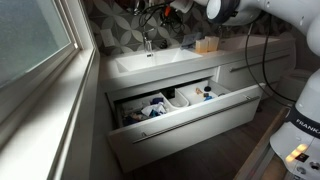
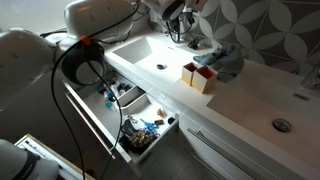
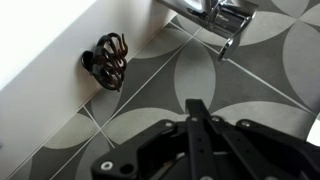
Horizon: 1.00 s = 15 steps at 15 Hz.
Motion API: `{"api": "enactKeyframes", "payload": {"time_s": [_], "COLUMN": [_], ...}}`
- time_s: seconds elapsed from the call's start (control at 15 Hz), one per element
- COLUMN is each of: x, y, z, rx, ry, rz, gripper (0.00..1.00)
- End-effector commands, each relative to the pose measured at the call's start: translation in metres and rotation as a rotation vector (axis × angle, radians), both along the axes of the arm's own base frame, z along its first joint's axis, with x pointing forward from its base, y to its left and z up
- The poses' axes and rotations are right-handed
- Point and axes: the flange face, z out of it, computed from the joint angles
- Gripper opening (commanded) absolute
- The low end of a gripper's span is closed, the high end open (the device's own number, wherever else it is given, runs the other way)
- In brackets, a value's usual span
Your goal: Open, then close the tap handle
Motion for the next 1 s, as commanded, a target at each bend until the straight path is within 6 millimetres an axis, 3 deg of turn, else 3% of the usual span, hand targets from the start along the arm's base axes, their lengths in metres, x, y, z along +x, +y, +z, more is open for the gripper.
{"api": "enactKeyframes", "payload": {"time_s": [0.0,0.93], "x": [0.003,0.009], "y": [0.012,0.035], "z": [0.009,0.009], "rx": [-0.005,0.032], "ry": [-0.038,-0.06], "rz": [0.043,0.184], "gripper": [0.01,0.01]}}
